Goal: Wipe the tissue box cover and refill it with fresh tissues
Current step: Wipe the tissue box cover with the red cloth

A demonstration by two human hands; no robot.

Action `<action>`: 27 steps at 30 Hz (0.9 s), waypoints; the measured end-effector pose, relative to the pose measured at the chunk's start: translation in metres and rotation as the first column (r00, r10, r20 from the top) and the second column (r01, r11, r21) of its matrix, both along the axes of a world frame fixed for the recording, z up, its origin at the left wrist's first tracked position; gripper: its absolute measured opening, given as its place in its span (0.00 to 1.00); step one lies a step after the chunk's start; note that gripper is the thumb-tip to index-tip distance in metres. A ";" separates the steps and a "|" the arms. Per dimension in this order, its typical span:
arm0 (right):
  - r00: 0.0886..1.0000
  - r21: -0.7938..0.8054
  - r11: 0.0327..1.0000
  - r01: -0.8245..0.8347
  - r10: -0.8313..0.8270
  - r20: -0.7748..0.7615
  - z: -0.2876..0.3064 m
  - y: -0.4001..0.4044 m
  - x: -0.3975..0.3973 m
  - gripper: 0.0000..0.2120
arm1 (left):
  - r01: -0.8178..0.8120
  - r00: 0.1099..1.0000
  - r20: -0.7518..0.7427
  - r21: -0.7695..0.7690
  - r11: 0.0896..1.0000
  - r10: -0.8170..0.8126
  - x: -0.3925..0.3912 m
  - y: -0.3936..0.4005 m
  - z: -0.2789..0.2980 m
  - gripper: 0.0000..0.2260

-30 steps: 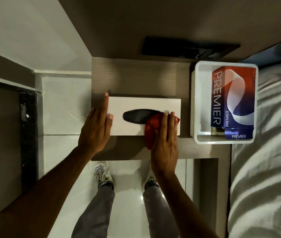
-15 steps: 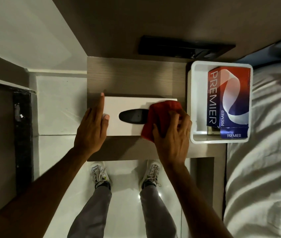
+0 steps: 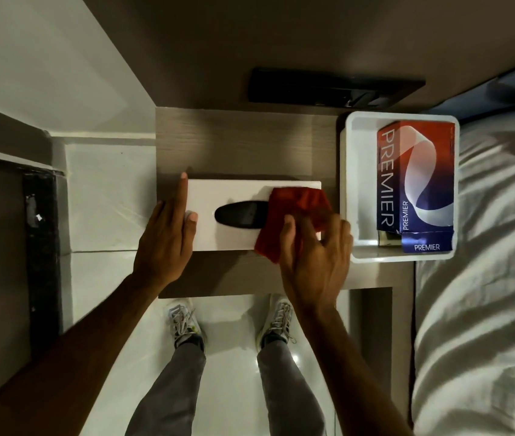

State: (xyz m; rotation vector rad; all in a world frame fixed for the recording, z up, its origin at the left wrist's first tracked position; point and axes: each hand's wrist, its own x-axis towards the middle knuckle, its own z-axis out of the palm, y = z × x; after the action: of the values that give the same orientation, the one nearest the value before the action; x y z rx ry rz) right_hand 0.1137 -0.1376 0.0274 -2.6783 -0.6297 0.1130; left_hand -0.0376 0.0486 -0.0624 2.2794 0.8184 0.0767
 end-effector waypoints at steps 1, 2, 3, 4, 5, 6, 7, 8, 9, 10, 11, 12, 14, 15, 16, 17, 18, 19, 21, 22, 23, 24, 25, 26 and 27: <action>0.999 0.002 0.999 0.042 -0.042 0.015 -0.004 0.002 0.003 0.25 | 0.003 1.000 0.000 0.003 1.000 -0.003 0.000 0.000 0.000 0.28; 0.999 -0.013 0.999 0.051 -0.051 0.004 -0.010 0.005 0.007 0.27 | 0.001 1.000 0.000 0.003 1.000 -0.001 0.000 0.000 0.001 0.28; 0.999 -0.045 0.999 0.029 -0.030 -0.017 -0.017 0.008 0.010 0.30 | -0.004 1.000 0.001 0.000 1.000 0.004 0.001 -0.001 0.001 0.28; 0.999 -0.085 0.996 -0.011 0.007 -0.044 -0.025 0.010 0.010 0.33 | -0.007 1.000 0.002 0.000 1.000 0.007 0.000 -0.001 0.001 0.28; 0.996 -0.130 0.990 -0.052 0.042 -0.078 -0.033 0.013 0.008 0.35 | -0.008 1.000 0.001 0.004 1.000 0.008 0.000 -0.001 0.001 0.28; 0.992 -0.174 0.981 -0.082 0.063 -0.111 -0.041 0.014 0.003 0.36 | -0.005 1.000 -0.002 0.008 1.000 0.005 0.000 -0.001 0.000 0.28; 0.989 -0.210 0.973 -0.096 0.071 -0.127 -0.049 0.014 -0.001 0.36 | -0.002 1.000 -0.006 0.009 1.000 0.002 0.000 -0.001 0.000 0.28; 0.990 -0.233 0.967 -0.100 0.073 -0.123 -0.055 0.012 -0.005 0.36 | 0.002 1.000 -0.009 0.009 1.000 -0.002 0.000 -0.001 0.000 0.28; 0.991 -0.243 0.965 -0.102 0.078 -0.105 -0.060 0.010 -0.005 0.36 | 0.004 1.000 -0.011 0.012 1.000 -0.004 0.001 -0.001 0.000 0.28; 0.992 -0.244 0.964 -0.107 0.088 -0.086 -0.063 0.008 -0.002 0.36 | 0.004 1.000 -0.012 0.021 1.000 -0.004 0.001 -0.001 0.000 0.28; 0.993 -0.239 0.965 -0.109 0.095 -0.072 -0.066 0.007 0.002 0.36 | 0.003 1.000 -0.013 0.030 1.000 -0.003 0.001 0.000 0.000 0.28; 0.994 -0.231 0.968 -0.098 0.086 -0.063 -0.068 0.008 0.007 0.36 | 0.002 1.000 -0.013 0.035 0.999 -0.002 0.002 0.000 0.000 0.28; 0.998 -0.210 0.977 -0.030 0.018 -0.059 -0.070 0.019 0.011 0.36 | 0.000 1.000 -0.008 0.033 0.999 0.000 0.001 0.001 0.000 0.28; 0.998 -0.210 0.978 0.002 -0.014 -0.057 -0.071 0.027 0.010 0.36 | -0.002 1.000 -0.005 0.032 0.999 0.002 0.001 0.001 -0.001 0.28; 0.998 -0.216 0.976 0.006 -0.018 -0.054 -0.071 0.033 0.009 0.37 | -0.006 1.000 -0.004 0.032 0.999 0.006 0.000 0.001 -0.003 0.28; 0.999 -0.228 0.973 -0.026 0.015 -0.050 -0.072 0.036 0.008 0.37 | -0.011 1.000 -0.003 0.032 0.999 0.011 0.000 0.000 -0.004 0.28; 0.996 -0.240 0.967 -0.085 0.076 -0.044 -0.072 0.035 0.009 0.38 | -0.016 1.000 -0.001 0.031 0.999 0.016 0.000 0.000 -0.004 0.28; 0.989 -0.249 0.957 -0.148 0.143 -0.038 -0.072 0.030 0.014 0.38 | -0.018 1.000 -0.001 0.033 0.999 0.018 0.001 0.000 -0.004 0.28; 0.981 -0.246 0.950 -0.194 0.189 -0.044 -0.071 0.020 0.025 0.38 | -0.008 1.000 0.000 0.050 0.999 0.008 0.000 0.001 -0.003 0.28; 0.988 -0.240 0.959 -0.152 0.143 -0.052 -0.071 0.019 0.029 0.38 | -0.002 1.000 0.001 0.057 0.998 0.002 0.000 0.001 -0.003 0.28; 0.996 -0.242 0.967 -0.082 0.070 -0.058 -0.070 0.023 0.030 0.38 | 0.003 1.000 0.004 0.059 0.998 -0.003 0.000 0.001 -0.003 0.28; 0.998 -0.250 0.968 -0.015 0.001 -0.058 -0.070 0.032 0.027 0.37 | 0.003 1.000 0.009 0.056 0.998 -0.004 0.000 0.001 -0.003 0.29; 0.998 -0.260 0.965 0.021 -0.037 -0.058 -0.068 0.042 0.023 0.37 | 0.001 1.000 0.019 0.051 0.999 -0.002 -0.001 0.001 -0.003 0.29; 0.998 -0.267 0.964 0.001 -0.018 -0.061 -0.067 0.053 0.018 0.37 | 0.000 1.000 0.031 0.054 0.999 -0.001 -0.002 0.001 -0.003 0.29; 0.996 -0.270 0.960 -0.076 0.060 -0.065 -0.066 0.061 0.014 0.37 | -0.001 0.999 0.043 0.062 0.998 -0.001 -0.002 0.000 -0.003 0.29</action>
State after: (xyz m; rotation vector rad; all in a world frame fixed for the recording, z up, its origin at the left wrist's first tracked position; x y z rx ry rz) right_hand 0.1272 -0.0766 -0.0390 -2.9042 -0.7365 0.3147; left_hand -0.0396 0.0488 -0.0657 2.3279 0.8042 0.1525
